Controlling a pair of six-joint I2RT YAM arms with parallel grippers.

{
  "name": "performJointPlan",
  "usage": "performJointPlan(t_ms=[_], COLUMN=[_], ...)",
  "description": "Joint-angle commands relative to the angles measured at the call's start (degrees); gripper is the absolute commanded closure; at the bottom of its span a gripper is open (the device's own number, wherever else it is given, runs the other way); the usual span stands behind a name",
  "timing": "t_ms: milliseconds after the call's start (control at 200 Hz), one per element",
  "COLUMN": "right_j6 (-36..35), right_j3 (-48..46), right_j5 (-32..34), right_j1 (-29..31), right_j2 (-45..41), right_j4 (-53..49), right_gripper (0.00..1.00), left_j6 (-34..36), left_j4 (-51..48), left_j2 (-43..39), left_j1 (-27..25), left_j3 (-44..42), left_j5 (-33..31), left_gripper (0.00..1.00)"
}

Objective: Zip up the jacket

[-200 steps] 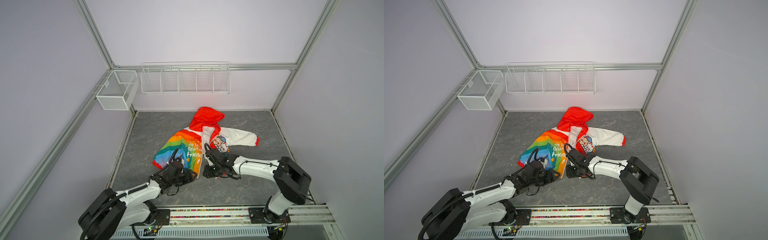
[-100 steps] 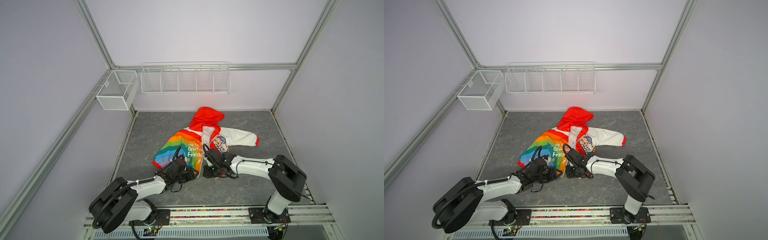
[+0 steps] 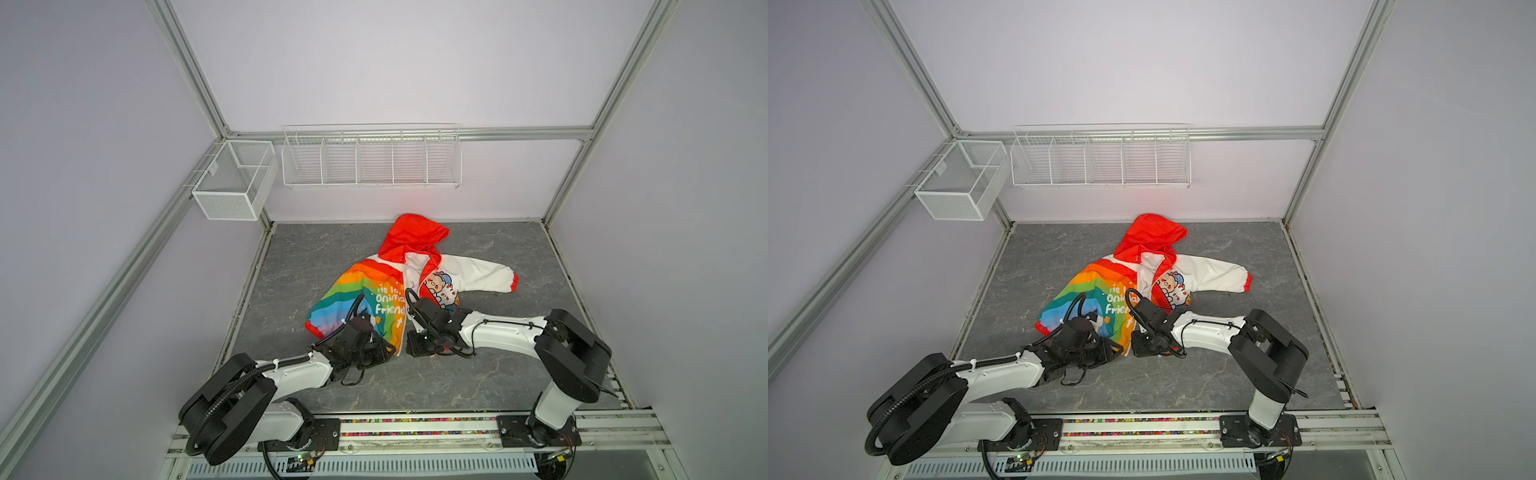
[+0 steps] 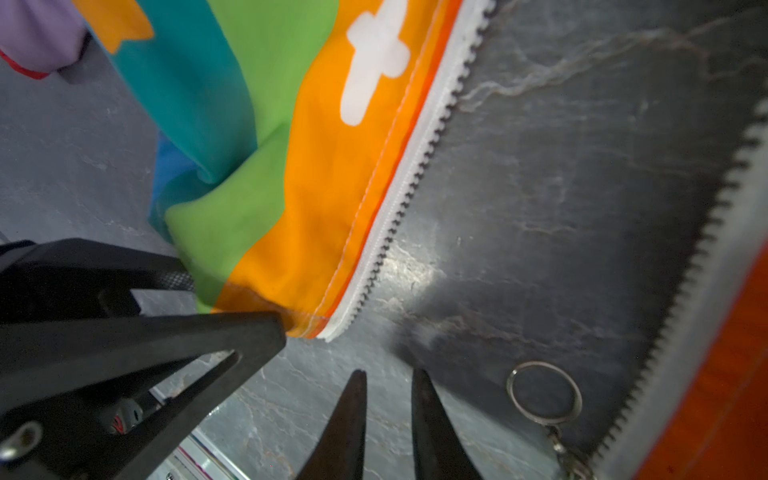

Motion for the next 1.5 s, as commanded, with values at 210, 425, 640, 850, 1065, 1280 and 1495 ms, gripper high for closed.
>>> performJointPlan(t_ms=[210,425,640,850,1065,1280,1495], right_j6=[1.01,0.85,0.86,0.95,1.07,1.15,1.16], right_j3=[0.78,1.53,2.71,3.6,3.18,2.73,2.68], right_j5=[0.14,0.38,0.47,0.32,0.54,0.67,0.67], right_j1=[0.26,0.26,0.25,0.25,0.27,0.25,0.25], right_j2=[2.07,2.76,4.21,5.4,5.5,5.32,5.24], right_j4=[0.34,0.0,-0.14,-0.01,-0.05,0.01,-0.09], right_gripper=[0.79,0.79,0.8,0.82,0.82,0.83,0.83], left_j6=[-0.44,-1.4,-1.83,-2.14,-2.71,-2.86,-2.38], left_j4=[-0.44,0.49,1.23,3.8,6.98,8.41,9.17], left_j2=[0.65,0.11,-0.06,3.5,6.62,7.96,8.13], left_j1=[-0.26,-0.34,-0.3,-0.33,-0.31,-0.27,-0.26], left_j3=[-0.19,-0.45,-0.07,0.5,0.84,1.04,0.64], left_j5=[0.34,0.13,-0.06,0.18,0.69,1.41,3.07], left_gripper=[0.87,0.77,0.46,0.49,0.66,0.77,0.84])
